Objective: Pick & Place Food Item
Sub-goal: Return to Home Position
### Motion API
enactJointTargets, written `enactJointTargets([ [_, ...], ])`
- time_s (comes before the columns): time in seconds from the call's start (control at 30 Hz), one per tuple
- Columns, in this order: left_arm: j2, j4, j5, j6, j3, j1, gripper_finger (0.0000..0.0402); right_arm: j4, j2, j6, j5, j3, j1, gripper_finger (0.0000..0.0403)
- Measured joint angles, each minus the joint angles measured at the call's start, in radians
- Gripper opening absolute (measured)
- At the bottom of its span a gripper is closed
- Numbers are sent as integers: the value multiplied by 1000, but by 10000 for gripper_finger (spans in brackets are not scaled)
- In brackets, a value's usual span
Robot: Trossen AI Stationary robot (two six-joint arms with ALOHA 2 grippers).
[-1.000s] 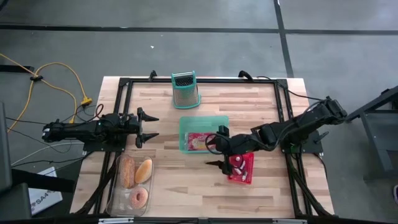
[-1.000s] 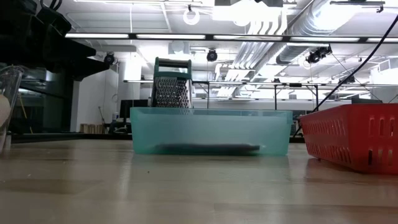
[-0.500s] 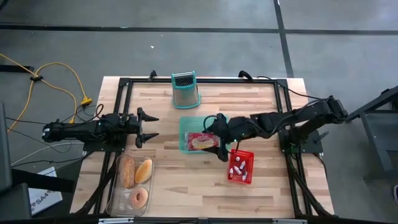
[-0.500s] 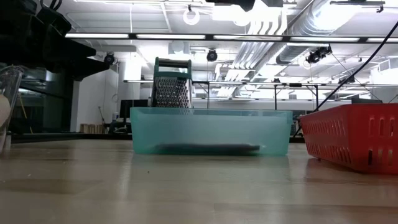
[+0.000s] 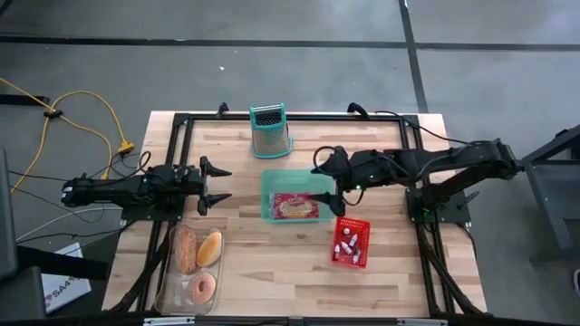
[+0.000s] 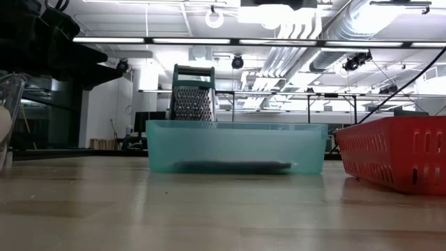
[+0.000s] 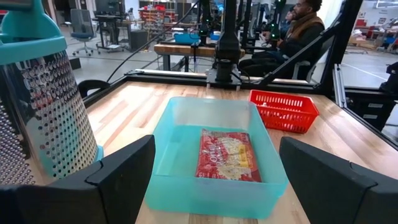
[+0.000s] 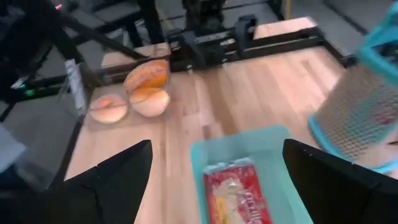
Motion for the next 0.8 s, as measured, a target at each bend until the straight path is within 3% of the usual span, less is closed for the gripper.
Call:
enactJointTargets([
  [0.47, 0, 12, 0, 0, 0, 0, 336, -97, -116, -4, 42, 1, 4, 350],
  [0.8, 0, 16, 0, 0, 0, 0, 336, -230, -286, -4, 46, 0, 4, 350],
])
